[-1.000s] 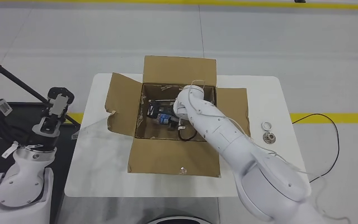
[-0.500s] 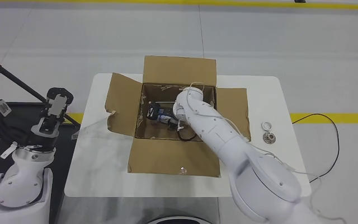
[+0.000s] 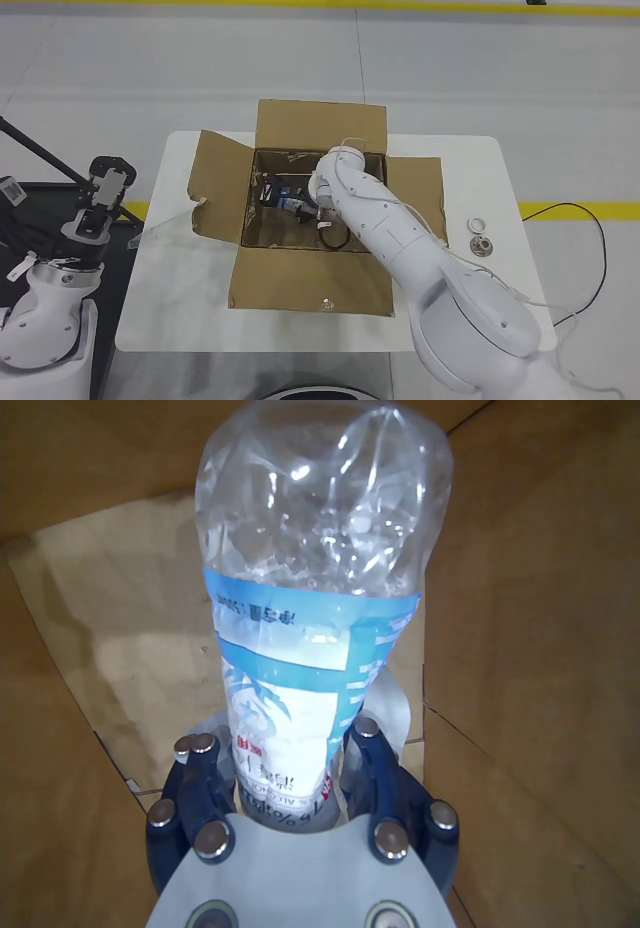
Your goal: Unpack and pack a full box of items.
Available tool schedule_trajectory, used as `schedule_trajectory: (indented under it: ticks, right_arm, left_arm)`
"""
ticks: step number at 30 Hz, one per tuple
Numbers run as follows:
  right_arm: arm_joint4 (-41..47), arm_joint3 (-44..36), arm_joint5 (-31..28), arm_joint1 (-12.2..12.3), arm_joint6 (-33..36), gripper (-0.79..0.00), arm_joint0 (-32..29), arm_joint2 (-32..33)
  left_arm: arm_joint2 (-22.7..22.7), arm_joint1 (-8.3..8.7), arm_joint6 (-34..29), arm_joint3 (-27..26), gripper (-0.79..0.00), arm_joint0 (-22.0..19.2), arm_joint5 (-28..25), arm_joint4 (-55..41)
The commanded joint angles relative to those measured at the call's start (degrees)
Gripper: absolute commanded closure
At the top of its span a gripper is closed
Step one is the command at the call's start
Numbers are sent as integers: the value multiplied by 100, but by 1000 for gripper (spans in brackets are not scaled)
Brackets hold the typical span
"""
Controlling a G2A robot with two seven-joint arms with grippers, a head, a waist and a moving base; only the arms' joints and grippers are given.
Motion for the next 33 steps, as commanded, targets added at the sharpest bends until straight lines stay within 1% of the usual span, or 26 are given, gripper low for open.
schedule_trajectory:
  ticks: [1,6,10,14,18,21,24,29,33]
  right_arm:
    - [46,-25,-111,32,-43,0,32,50]
    - [122,-173,-367,149,-44,0,67,173]
    - [189,-442,-438,269,93,0,49,294]
    - [292,-820,-472,428,384,0,-19,459]
    - [376,-1422,-300,645,780,0,-167,703]
    - [401,-2104,-137,861,1154,0,-393,958]
    - [384,-3038,74,1123,1593,0,-778,1314]
    - [349,-5058,289,1589,2540,0,-1772,2114]
    - [263,-6542,582,1901,2848,0,-2610,2655]
  left_arm:
    - [27,4,-18,-11,-785,-17,11,5]
    - [81,14,-57,-27,-785,-68,39,33]
    - [131,22,-77,-40,-785,-110,62,65]
    - [156,29,-83,-42,-785,-138,72,63]
    - [165,35,-77,-35,-785,-149,67,53]
    - [169,39,-73,-32,-785,-153,69,53]
    - [178,43,-66,-34,-785,-159,70,46]
    - [186,50,-40,-29,-785,-166,71,59]
    - [209,53,-26,-26,-785,-169,78,52]
